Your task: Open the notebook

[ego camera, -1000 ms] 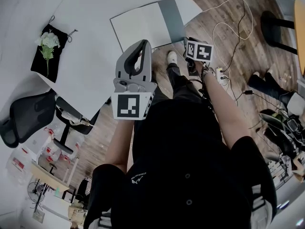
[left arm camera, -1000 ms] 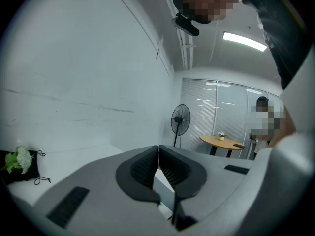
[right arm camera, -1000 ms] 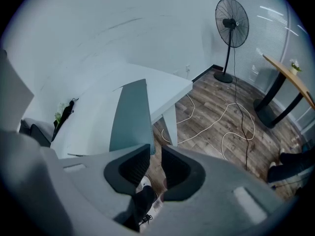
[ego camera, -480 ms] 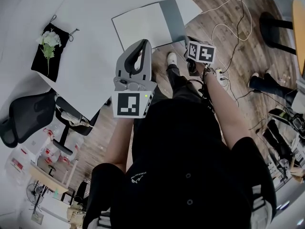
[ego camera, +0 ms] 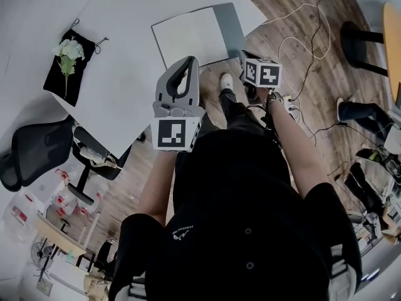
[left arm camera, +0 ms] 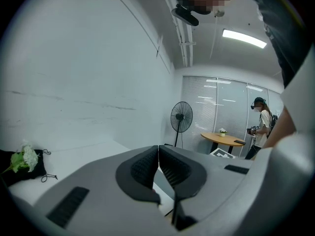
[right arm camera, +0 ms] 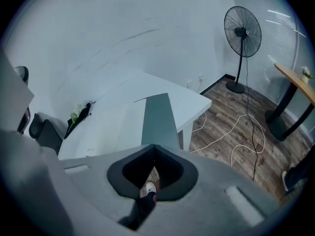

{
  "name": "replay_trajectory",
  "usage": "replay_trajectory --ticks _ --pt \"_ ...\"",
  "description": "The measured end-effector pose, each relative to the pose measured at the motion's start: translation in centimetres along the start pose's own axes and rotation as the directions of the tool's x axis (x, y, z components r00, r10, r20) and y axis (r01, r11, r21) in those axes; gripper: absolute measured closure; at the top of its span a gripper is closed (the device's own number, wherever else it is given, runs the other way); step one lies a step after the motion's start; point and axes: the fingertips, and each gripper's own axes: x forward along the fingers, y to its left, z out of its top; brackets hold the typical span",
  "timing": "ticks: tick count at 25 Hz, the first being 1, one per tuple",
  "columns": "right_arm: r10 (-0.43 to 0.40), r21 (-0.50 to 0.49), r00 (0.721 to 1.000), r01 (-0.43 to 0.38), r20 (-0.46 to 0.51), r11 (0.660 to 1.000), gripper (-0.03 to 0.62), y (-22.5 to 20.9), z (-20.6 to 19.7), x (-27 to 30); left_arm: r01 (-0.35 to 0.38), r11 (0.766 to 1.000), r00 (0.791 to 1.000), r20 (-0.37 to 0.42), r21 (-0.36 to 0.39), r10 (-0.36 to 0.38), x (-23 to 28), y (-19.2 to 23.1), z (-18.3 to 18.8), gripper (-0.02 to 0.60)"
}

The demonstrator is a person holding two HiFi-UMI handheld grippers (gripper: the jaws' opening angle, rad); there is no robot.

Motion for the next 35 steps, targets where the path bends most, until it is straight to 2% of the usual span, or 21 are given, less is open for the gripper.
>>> replay_trajectory --ticks 4,13,27,35 --pt "0.021 -0.032 1.000 -0.021 0.004 0.999 0.588 1.3 0.3 -0.6 -0.015 1.000 0.999 -0.036 0.015 0.015 -0.4 0.5 -1.3 0.574" --pt "0.095 -0.112 0.991 -0.085 0.091 0.990 0.588 5.1 3.3 -3.7 -0.048 0.999 0.998 -0.047 -0.023 0.046 -1.4 1.3 -2.6 0.574" --pt "0.195 -0.220 0.956 -0.146 0.218 0.964 0.588 9.3 6.8 -10.1 -0.068 0.997 0.997 -0.020 -0.019 0.068 -2.9 1.3 -1.2 0.574" --pt "0.210 -0.281 0.929 -0.122 0.306 0.952 0.588 9.9 8.1 -14.1 -0.072 0.997 0.997 -0.004 -0.009 0.072 -3.4 1.3 -0.1 0.574"
